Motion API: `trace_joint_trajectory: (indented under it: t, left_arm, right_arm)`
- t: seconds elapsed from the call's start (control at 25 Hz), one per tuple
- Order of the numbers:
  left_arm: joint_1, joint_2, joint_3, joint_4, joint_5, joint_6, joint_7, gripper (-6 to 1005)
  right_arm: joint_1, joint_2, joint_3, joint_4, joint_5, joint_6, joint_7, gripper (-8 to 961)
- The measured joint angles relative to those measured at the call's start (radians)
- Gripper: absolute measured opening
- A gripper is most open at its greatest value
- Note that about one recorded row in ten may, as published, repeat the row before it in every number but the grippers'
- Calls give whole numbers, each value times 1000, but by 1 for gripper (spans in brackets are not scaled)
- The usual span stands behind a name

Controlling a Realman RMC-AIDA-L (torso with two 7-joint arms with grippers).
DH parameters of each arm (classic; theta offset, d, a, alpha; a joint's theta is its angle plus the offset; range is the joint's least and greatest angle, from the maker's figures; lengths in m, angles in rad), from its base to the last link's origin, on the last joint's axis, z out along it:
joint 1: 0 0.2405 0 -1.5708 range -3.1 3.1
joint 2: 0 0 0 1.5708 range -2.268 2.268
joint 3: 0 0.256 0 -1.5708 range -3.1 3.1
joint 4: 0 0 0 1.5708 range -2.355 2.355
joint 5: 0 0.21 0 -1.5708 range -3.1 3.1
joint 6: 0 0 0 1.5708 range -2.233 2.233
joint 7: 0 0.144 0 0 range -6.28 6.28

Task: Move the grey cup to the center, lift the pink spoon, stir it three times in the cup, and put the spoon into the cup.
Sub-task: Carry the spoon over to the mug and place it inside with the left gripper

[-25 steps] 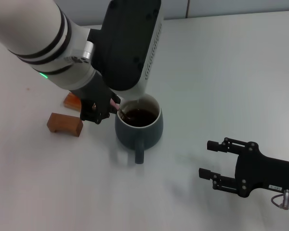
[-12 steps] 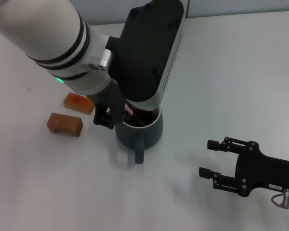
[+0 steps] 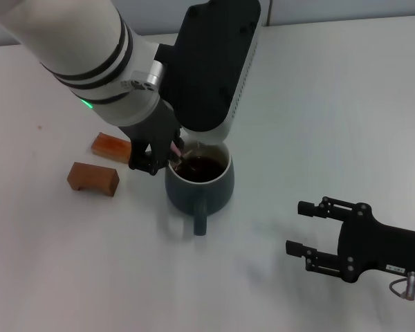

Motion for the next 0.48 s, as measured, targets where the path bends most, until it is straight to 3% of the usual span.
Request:
trace_joint_trajectory:
  t: [0.48]
  left_arm:
    - [-10,0,2,28,-4,64,-37,135]
  right_arm:
    - [1,0,-2,0,0,-3,0,694]
